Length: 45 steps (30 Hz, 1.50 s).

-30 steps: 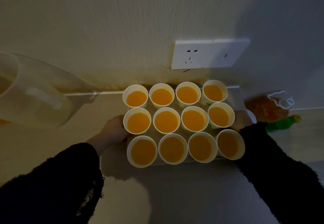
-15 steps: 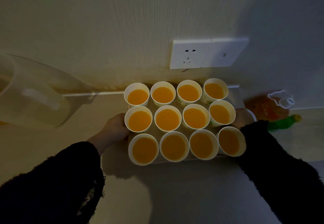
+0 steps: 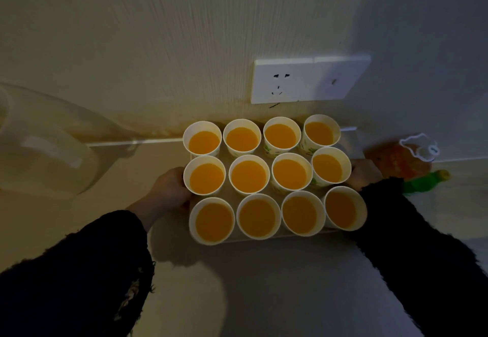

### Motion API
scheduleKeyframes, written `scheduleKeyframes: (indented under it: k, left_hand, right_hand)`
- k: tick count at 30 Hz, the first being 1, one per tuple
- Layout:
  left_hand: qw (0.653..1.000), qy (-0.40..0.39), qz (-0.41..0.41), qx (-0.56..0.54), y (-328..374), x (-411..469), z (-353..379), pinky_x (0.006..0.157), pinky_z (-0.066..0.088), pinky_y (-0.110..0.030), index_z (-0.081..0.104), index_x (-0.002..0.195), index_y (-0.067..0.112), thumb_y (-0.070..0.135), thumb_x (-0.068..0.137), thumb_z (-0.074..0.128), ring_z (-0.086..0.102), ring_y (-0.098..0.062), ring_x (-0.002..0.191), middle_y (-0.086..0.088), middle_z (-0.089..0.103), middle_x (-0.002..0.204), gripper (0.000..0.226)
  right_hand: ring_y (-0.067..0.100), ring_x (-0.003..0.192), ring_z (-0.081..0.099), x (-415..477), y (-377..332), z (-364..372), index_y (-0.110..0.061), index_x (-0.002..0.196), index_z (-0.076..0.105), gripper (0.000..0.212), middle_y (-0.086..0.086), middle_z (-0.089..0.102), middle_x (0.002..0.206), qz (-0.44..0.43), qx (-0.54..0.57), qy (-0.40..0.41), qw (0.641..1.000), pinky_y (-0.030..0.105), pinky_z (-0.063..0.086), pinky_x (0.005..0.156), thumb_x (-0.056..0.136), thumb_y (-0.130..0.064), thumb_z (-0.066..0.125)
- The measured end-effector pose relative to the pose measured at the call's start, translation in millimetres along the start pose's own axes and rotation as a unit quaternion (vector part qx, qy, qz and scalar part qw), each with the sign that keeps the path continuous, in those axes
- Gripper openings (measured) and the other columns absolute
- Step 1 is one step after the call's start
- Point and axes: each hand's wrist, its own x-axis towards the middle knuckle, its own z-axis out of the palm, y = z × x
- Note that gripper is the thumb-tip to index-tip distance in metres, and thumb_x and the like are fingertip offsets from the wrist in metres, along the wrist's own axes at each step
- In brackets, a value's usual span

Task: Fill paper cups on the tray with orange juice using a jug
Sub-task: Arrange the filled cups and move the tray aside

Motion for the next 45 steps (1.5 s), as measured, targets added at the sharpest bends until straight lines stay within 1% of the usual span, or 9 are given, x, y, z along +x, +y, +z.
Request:
scheduleKeyframes:
  k: [10,15,19,22,26,29,31,34,45]
  left_hand:
    - [0.992,-0.053,-0.089,-0.071,0,-2,-13,0.049,0.055,-0.027,0.065,0.085,0.003,-0.004,0.084,0.06,0.064,-0.025,0.069,-0.017,0.065,0.085,0.009]
    - [0.917,-0.112,-0.229,-0.306,-4,-10,-30,0.073,0.048,-0.039,0.053,0.103,0.002,0.028,0.094,0.043,0.061,-0.035,0.083,-0.023,0.067,0.09,0.029]
    - [0.883,-0.118,-0.254,-0.377,0,-10,-30,0.104,0.03,-0.051,0.019,0.146,-0.002,0.068,0.09,0.027,0.047,-0.044,0.122,-0.029,0.048,0.135,0.091]
    - [0.881,-0.09,-0.25,-0.392,7,-14,-27,0.1,0.031,-0.048,0.008,0.148,-0.001,0.075,0.086,0.018,0.057,-0.041,0.096,-0.032,0.061,0.106,0.098]
    - [0.896,-0.046,-0.237,-0.374,11,-12,-24,0.061,0.041,-0.04,0.011,0.147,0.0,0.081,0.081,0.017,0.062,-0.038,0.066,-0.032,0.06,0.098,0.105]
    - [0.885,-0.037,-0.242,-0.397,7,-3,-21,0.091,0.044,-0.05,0.012,0.147,-0.001,0.082,0.081,0.019,0.065,-0.044,0.089,-0.033,0.051,0.126,0.106]
    - [0.882,-0.03,-0.245,-0.402,4,4,-19,0.111,0.02,-0.052,0.01,0.148,0.0,0.081,0.081,0.02,0.05,-0.046,0.119,-0.032,0.044,0.137,0.105]
    - [0.885,-0.024,-0.245,-0.395,5,9,-17,0.113,0.017,-0.052,0.012,0.148,0.001,0.081,0.081,0.02,0.047,-0.047,0.123,-0.029,0.046,0.136,0.105]
    - [0.891,0.004,-0.237,-0.388,8,14,-19,0.108,0.021,-0.059,0.01,0.152,0.022,0.087,0.074,0.022,0.044,-0.051,0.123,-0.023,0.033,0.148,0.102]
  right_hand:
    - [0.028,0.105,0.061,-6,8,-2,-0.017,0.095,0.074,0.014,0.011,0.068,0.112,0.043,0.018,-0.016,0.999,0.035,0.046,0.091,0.086,-0.025,0.066]
    - [0.01,0.025,0.05,-21,31,-8,0.0,0.062,0.048,0.04,0.009,0.051,0.033,0.103,0.24,-0.083,0.962,0.026,0.039,0.047,0.099,-0.008,0.034]
    - [0.029,0.07,0.07,-15,14,-11,-0.002,0.092,0.063,0.038,0.018,0.069,0.081,0.154,0.438,-0.054,0.884,0.033,0.052,0.065,0.094,-0.034,0.044]
    - [0.036,0.092,0.067,-12,12,-9,-0.008,0.11,0.062,0.039,0.019,0.069,0.098,0.126,0.488,-0.037,0.863,0.039,0.053,0.075,0.09,-0.037,0.046]
    - [0.033,0.094,0.064,-7,8,-8,-0.003,0.118,0.058,0.071,0.017,0.069,0.101,0.187,0.495,-0.039,0.848,0.037,0.05,0.079,0.083,-0.062,0.041]
    - [0.031,0.073,0.052,-5,8,-10,-0.007,0.098,0.053,0.056,0.013,0.065,0.055,0.207,0.48,-0.033,0.852,0.037,0.042,0.068,0.093,-0.058,0.033]
    - [0.034,0.068,0.059,-4,8,-11,-0.002,0.089,0.054,0.057,0.021,0.065,0.068,0.201,0.461,-0.03,0.864,0.035,0.046,0.061,0.091,-0.056,0.038]
    - [0.036,0.081,0.07,-1,11,-9,-0.003,0.104,0.064,0.065,0.024,0.07,0.097,0.202,0.465,-0.026,0.861,0.036,0.055,0.063,0.074,-0.059,0.047]
    - [0.039,0.087,0.068,0,5,-10,0.0,0.102,0.066,0.083,0.025,0.07,0.092,0.208,0.456,-0.02,0.865,0.051,0.05,0.088,0.055,-0.066,0.048]
